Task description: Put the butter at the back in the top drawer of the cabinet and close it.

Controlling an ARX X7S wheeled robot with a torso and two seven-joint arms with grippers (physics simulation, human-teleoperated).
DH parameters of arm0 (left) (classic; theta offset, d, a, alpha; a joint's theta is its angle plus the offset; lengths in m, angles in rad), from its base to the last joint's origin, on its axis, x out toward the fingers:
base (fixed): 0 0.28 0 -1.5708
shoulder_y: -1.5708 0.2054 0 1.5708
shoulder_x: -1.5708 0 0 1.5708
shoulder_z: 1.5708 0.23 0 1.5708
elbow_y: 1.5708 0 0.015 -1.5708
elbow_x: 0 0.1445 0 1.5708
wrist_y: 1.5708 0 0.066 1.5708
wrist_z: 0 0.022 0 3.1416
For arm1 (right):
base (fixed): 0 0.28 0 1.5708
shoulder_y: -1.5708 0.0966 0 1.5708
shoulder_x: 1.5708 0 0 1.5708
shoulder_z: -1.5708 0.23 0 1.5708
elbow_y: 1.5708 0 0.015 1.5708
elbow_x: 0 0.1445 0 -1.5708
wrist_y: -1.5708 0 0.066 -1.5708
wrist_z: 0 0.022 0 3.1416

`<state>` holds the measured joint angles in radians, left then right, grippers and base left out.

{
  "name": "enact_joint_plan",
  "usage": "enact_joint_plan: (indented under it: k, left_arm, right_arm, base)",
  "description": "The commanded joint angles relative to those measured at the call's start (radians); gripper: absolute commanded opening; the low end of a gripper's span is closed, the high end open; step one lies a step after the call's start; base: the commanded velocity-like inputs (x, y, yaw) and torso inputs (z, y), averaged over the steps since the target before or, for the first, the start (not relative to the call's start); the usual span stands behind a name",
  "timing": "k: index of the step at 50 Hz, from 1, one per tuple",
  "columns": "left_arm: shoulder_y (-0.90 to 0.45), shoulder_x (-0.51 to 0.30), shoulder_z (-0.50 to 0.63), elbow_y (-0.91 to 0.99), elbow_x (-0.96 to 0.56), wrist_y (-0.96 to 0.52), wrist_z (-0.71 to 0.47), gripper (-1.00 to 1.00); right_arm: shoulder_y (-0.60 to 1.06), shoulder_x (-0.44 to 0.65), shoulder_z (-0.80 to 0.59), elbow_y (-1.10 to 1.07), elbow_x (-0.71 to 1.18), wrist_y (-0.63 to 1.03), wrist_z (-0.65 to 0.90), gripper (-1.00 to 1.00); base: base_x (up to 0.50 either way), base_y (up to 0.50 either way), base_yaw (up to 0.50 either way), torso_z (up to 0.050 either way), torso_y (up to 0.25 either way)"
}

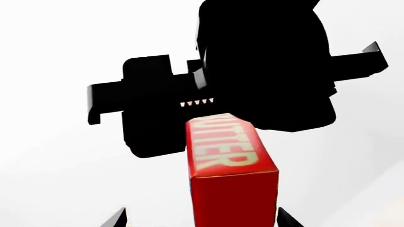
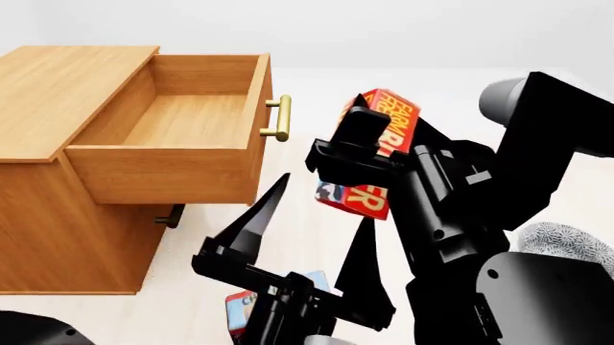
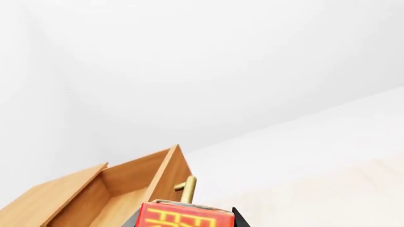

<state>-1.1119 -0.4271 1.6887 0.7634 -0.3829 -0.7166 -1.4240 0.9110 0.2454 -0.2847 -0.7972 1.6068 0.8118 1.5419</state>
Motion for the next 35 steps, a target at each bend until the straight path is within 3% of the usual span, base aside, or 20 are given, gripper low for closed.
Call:
enact_joint_plan:
  k: [1,23,24,35]
  left_arm:
    - [0.01,-0.009,-0.023,-0.046,0.016,0.032,0.018,1.0]
    - [0.036,-0.022,-0.043,-0.074,0.025,0.074,0.05,1.0]
    - [0.037,-0.022,-0.039,-0.073,0.028,0.078,0.054,-1.0]
    - [0.045,-0.027,-0.037,-0.077,0.033,0.094,0.075,-1.0]
  right_arm:
    - [-0.01,-0.012,-0.006,-0.014,-0.009,-0.01,-0.009,-1.0]
    - [-0.043,-0.015,-0.04,-0.019,-0.033,-0.022,-0.031,-1.0]
    - [-0.043,-0.013,-0.04,-0.018,-0.034,-0.022,-0.032,-1.0]
    - [-0.046,-0.002,-0.04,-0.014,-0.039,-0.029,-0.038,-1.0]
  base:
    - [0.0,0.0,0.0,0.0,0.0]
    - [0.0,0.0,0.0,0.0,0.001]
    - [0.0,0.0,0.0,0.01,0.0]
    - [0.0,0.0,0.0,0.0,0.001]
